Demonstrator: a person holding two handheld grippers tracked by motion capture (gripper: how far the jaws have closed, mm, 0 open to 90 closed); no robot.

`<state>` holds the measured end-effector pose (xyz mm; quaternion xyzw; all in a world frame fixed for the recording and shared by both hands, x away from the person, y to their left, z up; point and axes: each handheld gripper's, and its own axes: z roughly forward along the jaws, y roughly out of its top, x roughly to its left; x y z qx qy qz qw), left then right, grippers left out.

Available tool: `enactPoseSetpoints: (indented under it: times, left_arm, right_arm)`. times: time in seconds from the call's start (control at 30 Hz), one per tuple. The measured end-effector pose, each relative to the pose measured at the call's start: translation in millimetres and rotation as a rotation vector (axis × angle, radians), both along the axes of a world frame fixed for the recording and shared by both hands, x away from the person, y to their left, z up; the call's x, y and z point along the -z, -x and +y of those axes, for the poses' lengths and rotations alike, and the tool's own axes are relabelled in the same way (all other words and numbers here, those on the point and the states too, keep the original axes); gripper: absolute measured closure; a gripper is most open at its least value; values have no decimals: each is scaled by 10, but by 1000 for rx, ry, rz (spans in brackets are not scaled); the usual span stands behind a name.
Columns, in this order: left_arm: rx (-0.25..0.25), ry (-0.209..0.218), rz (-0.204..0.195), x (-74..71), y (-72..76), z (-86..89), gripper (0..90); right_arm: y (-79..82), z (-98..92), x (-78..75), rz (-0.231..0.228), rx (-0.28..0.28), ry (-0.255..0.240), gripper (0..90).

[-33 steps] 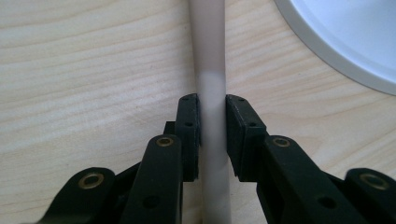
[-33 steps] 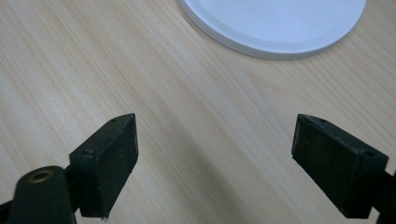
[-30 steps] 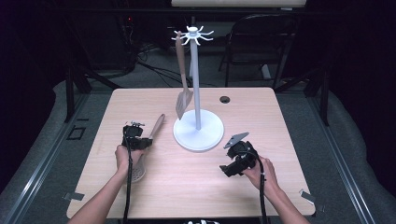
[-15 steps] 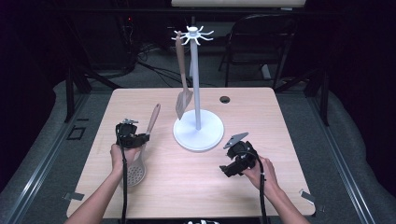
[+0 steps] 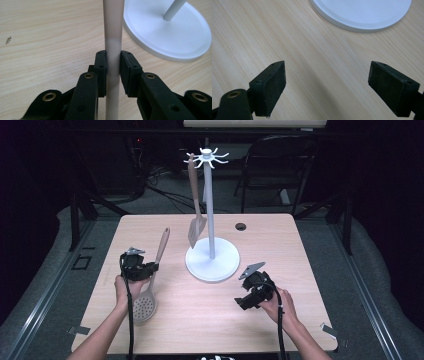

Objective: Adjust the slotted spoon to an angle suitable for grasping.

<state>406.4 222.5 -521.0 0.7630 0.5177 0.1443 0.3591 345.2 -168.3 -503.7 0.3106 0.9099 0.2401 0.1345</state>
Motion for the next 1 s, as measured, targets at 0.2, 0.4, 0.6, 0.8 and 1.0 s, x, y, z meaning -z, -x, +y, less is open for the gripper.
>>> enactPoseSetpoints:
  times: [0.2, 0.4, 0.6, 0.8, 1.0]
  left_arm:
    - [1, -86, 92, 127, -172, -116, 765]
    - [9, -147, 193, 292, -291, -179, 766]
    - [16, -166, 230, 323, -346, -188, 765]
    - [39, -228, 290, 271, -438, -235, 757]
    - [64, -311, 346, 265, -534, -325, 737]
  right_arm:
    - [-3, 16, 15, 3, -4, 0, 140]
    - [-7, 12, 30, 8, 2, -2, 140]
    - [-14, 7, 27, 12, 1, 4, 140]
    - [-25, 16, 45, 20, -3, 8, 140]
    - [-19, 28, 51, 15, 1, -8, 140]
